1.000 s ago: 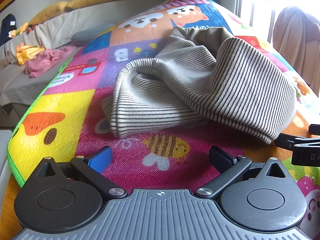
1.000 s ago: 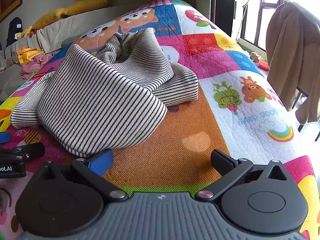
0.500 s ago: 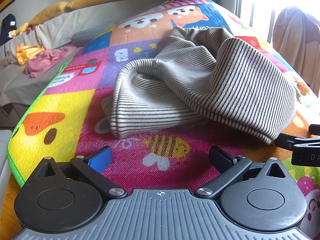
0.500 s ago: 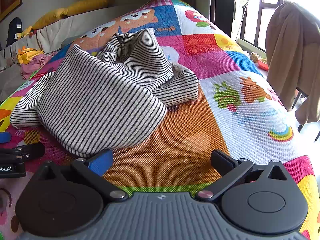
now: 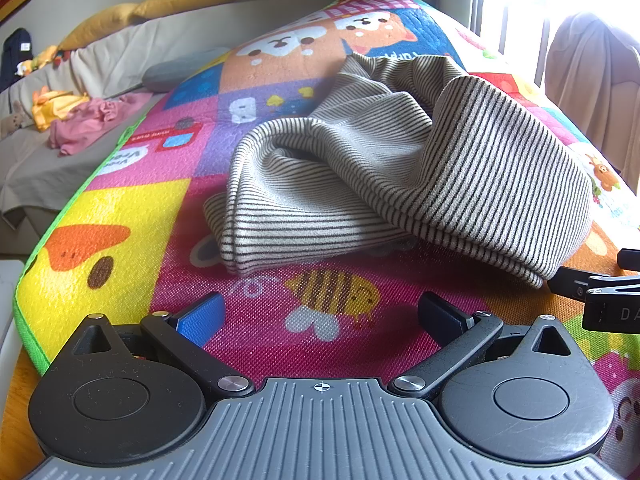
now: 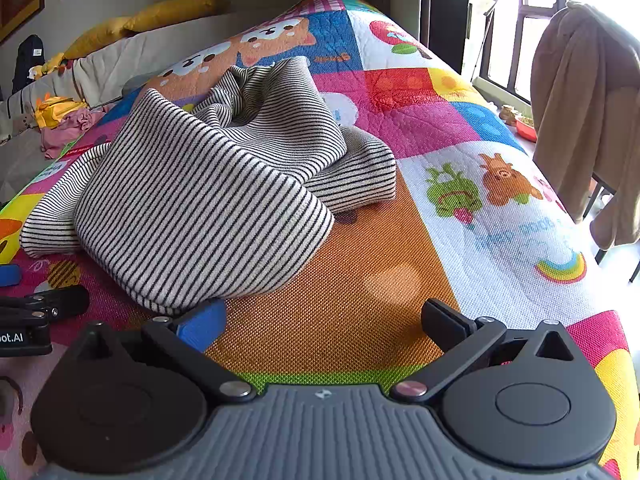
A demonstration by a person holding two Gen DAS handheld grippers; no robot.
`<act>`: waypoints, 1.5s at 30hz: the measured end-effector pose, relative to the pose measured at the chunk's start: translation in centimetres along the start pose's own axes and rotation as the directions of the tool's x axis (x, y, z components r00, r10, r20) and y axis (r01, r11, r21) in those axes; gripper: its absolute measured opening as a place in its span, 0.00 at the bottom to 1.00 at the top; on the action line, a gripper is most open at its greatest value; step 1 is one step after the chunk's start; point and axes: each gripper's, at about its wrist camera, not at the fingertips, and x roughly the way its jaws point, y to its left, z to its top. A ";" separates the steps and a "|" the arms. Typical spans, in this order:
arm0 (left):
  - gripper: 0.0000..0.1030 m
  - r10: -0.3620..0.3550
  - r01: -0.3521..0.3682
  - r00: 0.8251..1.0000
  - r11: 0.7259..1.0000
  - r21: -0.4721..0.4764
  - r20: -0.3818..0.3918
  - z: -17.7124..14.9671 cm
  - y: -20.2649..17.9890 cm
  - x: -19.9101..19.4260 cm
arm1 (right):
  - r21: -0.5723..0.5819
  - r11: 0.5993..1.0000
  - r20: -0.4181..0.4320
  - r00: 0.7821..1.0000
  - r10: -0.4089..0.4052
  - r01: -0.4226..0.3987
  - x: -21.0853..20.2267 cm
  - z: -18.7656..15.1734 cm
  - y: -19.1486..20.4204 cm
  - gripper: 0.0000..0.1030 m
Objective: Fold clothes
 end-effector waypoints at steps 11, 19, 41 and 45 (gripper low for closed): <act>1.00 0.000 0.000 1.000 1.000 0.000 0.000 0.0 0.0 0.0 | 0.000 1.000 0.000 1.000 0.000 0.000 0.0 0.0 0.0 1.00; 1.00 0.000 0.000 1.000 1.000 0.000 0.000 0.0 0.0 0.0 | 0.000 1.000 0.000 1.000 0.000 0.000 0.0 0.0 0.0 1.00; 1.00 -0.004 0.004 1.000 1.000 0.002 0.003 0.0 -0.1 -0.1 | 0.002 1.000 -0.001 1.000 -0.010 0.010 0.1 0.1 0.0 1.00; 1.00 -0.005 0.005 1.000 1.000 0.003 0.003 0.0 -0.2 -0.1 | 0.005 1.000 -0.002 1.000 -0.012 0.012 0.1 0.1 0.1 1.00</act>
